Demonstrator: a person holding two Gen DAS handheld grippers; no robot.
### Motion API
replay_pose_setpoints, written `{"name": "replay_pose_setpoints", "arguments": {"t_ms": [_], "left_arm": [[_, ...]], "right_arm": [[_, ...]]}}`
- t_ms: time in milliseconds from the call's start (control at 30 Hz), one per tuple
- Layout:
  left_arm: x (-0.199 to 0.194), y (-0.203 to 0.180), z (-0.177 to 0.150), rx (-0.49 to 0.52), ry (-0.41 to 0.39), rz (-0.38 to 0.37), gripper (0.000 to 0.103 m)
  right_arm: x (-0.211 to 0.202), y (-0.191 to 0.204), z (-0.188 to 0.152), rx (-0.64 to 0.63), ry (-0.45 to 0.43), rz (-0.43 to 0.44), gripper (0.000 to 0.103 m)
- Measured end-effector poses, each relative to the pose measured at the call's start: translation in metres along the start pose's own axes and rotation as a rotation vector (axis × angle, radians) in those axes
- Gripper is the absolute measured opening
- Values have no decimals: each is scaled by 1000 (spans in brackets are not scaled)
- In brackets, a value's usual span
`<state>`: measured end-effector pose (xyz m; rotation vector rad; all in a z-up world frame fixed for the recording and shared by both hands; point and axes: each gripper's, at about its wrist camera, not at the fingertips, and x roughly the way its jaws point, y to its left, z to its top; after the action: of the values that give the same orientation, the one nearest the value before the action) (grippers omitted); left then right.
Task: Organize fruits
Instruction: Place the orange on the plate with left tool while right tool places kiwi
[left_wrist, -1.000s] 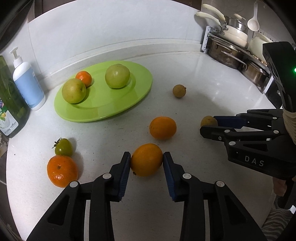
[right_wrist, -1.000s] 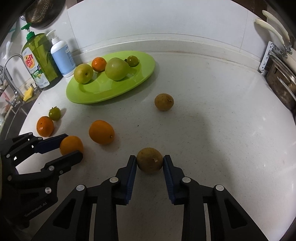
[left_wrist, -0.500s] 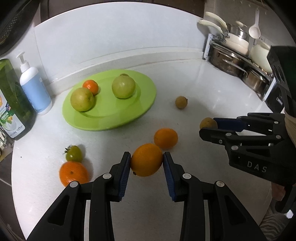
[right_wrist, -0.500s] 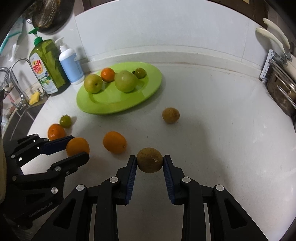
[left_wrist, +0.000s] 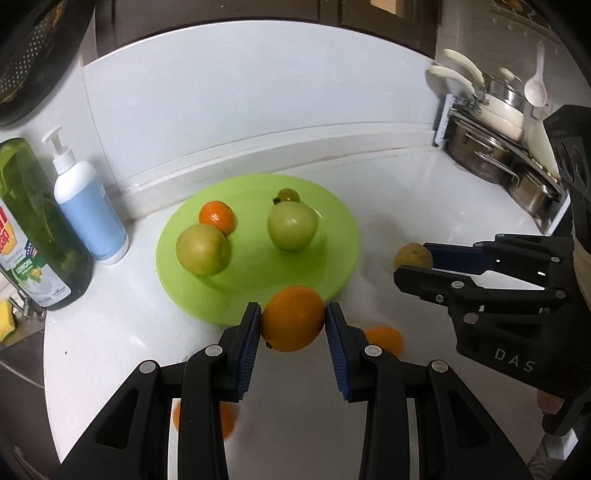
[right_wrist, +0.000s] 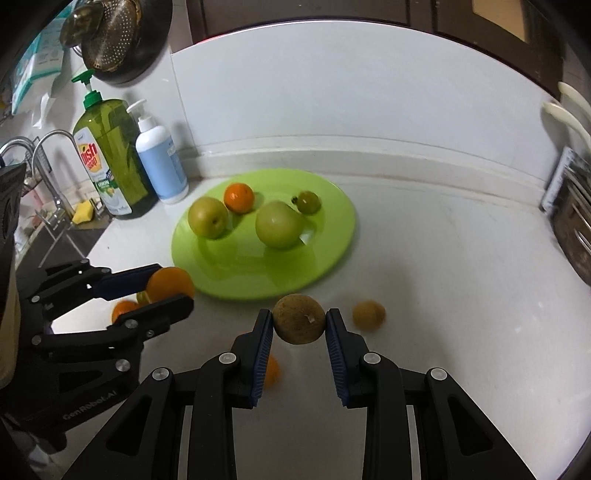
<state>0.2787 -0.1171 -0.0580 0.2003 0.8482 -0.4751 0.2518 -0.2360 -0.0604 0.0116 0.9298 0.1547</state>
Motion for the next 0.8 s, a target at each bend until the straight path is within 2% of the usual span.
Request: {"name": "replay_pose_setpoints", "arguments": {"t_ms": [333, 567, 800], "left_arm": [[30, 25, 24, 10, 45, 4, 35], [50, 31, 31, 22, 87, -8, 35], [59, 32, 32, 24, 96, -8, 36]], "right_arm": [[47, 4, 37, -16, 34, 47, 31], [76, 5, 49, -10, 76, 68, 31], [92, 5, 52, -8, 103, 70, 31]]}}
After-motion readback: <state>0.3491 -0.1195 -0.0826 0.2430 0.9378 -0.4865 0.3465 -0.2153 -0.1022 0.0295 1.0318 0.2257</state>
